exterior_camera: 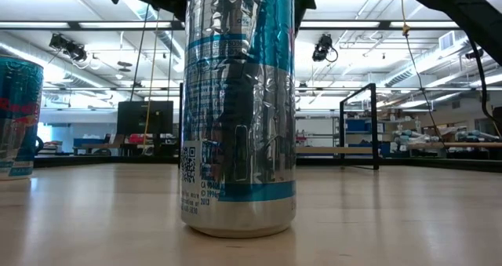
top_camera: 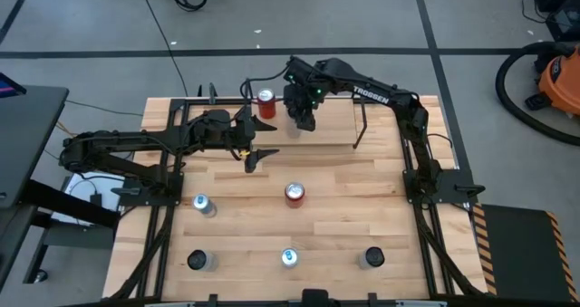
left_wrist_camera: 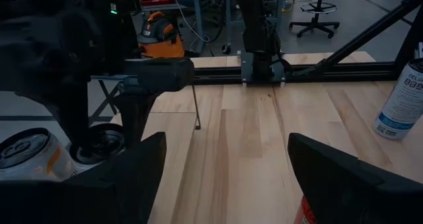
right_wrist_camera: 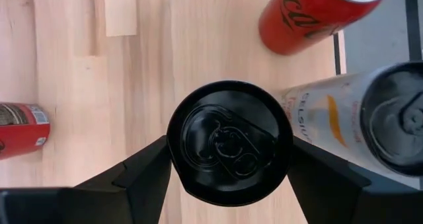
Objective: Place canned beverage on shelf
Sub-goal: Put the white yellow soda can aligned with the other white yellow soda can on the shelf
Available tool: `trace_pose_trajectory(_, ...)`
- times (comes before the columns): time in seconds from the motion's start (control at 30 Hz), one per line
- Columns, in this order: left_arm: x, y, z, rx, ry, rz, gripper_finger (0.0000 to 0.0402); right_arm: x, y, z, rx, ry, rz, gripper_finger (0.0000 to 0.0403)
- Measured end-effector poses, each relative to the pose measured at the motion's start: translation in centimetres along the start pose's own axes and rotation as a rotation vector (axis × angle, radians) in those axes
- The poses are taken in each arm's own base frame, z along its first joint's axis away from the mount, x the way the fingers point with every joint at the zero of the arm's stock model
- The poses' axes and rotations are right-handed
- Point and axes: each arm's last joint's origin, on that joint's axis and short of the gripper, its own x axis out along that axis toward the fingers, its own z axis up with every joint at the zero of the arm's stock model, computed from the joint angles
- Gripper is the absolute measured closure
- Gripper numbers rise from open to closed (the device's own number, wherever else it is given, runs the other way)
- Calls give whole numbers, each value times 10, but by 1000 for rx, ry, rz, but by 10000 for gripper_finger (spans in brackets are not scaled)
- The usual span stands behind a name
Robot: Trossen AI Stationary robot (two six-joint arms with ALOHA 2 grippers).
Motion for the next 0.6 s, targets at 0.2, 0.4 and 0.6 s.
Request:
trace_pose_trajectory(0.2,0,0,0,0,1,0,79,2,-3,-2,10,4,-2,121)
trace_pose_trajectory(0.4,0,0,0,0,1,0,79,5,-2,-3,15,3,2,121)
trace_pose_trajectory(0.6,0,0,0,0,1,0,79,5,-2,-3,15,0,2,121)
